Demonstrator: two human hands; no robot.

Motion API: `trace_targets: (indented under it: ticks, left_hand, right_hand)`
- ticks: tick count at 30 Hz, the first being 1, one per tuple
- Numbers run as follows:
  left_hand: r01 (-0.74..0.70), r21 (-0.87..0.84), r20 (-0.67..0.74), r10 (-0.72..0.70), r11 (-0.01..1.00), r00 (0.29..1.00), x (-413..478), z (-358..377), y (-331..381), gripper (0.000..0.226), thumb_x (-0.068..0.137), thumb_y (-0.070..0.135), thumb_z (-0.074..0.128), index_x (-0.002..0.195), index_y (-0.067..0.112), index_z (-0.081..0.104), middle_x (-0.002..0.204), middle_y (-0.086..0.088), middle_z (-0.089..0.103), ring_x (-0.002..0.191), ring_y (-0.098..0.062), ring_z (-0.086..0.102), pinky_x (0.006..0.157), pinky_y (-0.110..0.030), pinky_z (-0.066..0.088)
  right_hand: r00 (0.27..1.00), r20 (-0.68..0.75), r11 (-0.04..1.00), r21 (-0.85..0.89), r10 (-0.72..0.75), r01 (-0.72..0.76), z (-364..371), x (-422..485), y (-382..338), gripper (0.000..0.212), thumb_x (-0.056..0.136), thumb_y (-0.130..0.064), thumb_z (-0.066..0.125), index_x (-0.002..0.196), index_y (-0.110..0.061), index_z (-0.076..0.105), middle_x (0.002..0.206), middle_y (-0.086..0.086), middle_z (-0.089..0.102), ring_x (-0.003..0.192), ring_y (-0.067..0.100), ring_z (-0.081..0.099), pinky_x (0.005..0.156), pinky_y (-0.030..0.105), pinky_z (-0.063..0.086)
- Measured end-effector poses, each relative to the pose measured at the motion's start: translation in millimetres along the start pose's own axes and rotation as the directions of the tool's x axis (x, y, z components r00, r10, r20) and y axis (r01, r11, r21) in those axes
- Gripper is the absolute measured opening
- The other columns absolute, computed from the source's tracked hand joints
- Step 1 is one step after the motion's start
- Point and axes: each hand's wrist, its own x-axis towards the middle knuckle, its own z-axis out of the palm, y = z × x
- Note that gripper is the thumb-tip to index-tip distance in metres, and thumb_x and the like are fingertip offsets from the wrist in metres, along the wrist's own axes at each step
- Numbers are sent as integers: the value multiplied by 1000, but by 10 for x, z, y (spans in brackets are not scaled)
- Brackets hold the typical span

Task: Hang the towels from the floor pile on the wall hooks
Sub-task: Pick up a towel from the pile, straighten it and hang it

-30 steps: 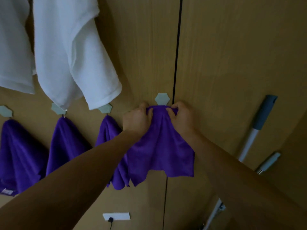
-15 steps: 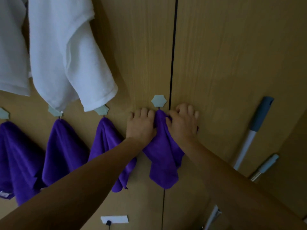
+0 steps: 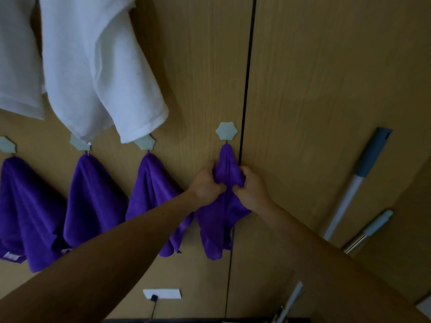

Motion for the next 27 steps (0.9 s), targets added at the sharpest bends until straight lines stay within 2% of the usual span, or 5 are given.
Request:
trace_targets:
  ticks: [7, 11, 15, 19, 27]
  left_hand:
    - [129, -311, -17, -142, 942, 990, -31, -86, -122, 40, 76, -12, 44, 89, 17, 67, 69, 7, 71, 63, -9, 68, 53, -21, 51]
    - [150, -59, -88, -155, 987, 984, -52, 129, -336, 23, 78, -5, 57, 97, 3, 67, 77, 1, 67, 73, -14, 61, 64, -26, 47]
    - [175, 90, -114, -164, 980, 980, -161, 233, -597, 19, 74, -1, 67, 93, 0, 65, 66, -1, 64, 58, -9, 59, 50, -15, 38]
    - [256, 65, 15, -258, 964, 966, -335, 325, -895, 45, 71, -3, 73, 114, -9, 59, 97, -25, 68, 93, -30, 65, 55, -23, 38]
    - [189, 166, 416, -243, 968, 877, -800, 480, -1346, 31, 81, 4, 72, 95, 19, 49, 79, 8, 50, 71, -11, 51, 47, -5, 35]
  right_hand:
    - [988, -113, 988, 124, 102, -88, -162, -3, 96, 29, 87, -2, 49, 92, -28, 62, 82, -12, 65, 67, -4, 60, 56, 8, 44]
    - [977, -4, 969, 129, 214, -211, 80, -99, 174, 23, 81, 4, 55, 85, -17, 64, 81, 4, 67, 71, 12, 59, 65, 23, 48]
    - [967, -18, 961, 113, 255, -252, 182, -250, 293, 36, 71, -3, 65, 107, -8, 64, 97, 11, 70, 88, 24, 64, 79, 36, 51]
    - [947, 36, 946, 46, 321, -322, 202, -544, 495, 61, 61, -13, 73, 120, -3, 60, 109, 8, 67, 97, 18, 60, 81, 24, 49]
    - [791, -105, 780, -133, 603, -612, 527, -1341, 591, 60, 77, -21, 79, 128, -7, 50, 116, 6, 56, 111, 21, 56, 89, 26, 41]
